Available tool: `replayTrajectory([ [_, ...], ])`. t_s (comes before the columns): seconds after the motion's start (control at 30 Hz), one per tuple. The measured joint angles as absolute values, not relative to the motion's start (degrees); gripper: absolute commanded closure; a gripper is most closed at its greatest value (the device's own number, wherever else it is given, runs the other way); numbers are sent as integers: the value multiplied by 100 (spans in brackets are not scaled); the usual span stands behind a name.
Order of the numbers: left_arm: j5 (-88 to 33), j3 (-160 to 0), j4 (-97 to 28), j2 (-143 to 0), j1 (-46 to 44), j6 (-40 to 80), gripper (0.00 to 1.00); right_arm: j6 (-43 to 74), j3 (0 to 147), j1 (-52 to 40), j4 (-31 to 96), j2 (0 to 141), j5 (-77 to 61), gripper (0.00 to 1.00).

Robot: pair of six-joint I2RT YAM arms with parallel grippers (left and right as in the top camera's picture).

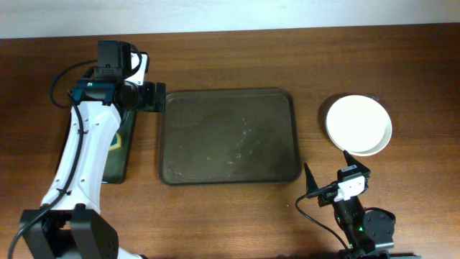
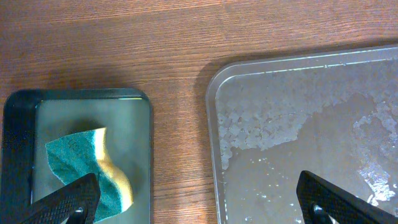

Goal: Clean dirty plates on tray and stack at the side

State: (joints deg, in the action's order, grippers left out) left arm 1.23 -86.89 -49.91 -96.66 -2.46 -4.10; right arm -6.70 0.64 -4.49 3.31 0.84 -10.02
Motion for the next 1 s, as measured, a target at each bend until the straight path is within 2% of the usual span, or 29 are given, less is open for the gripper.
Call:
replayTrajectory([
  [0.4,325,-8672,-4993,-9509,-174,-412,1,-668,64,-449,331,80,-1017,2],
  [0.47,414,-8392,-4687,-8650,-93,-412,1,-670,64,-449,331,73,-1020,2],
  [0.53,355,-7476,-3389,-7498,-91,-412,0,-670,64,-449,329,69,-1020,1],
  [0.63,316,-5282,-1551,-5730,-89,-412,1,-668,62,-449,322,62,-1022,2],
  [0.7,296,-3671,-797,-4397,-89,-412,1,-668,62,-449,325,58,-1022,2],
  [0.87,276,-1422,-489,-1553,-78,-414,1,-666,62,-449,327,54,-1022,2],
  [1.0,281,-329,-58,-624,-78,-532,1,-670,62,-449,322,58,-1022,2],
])
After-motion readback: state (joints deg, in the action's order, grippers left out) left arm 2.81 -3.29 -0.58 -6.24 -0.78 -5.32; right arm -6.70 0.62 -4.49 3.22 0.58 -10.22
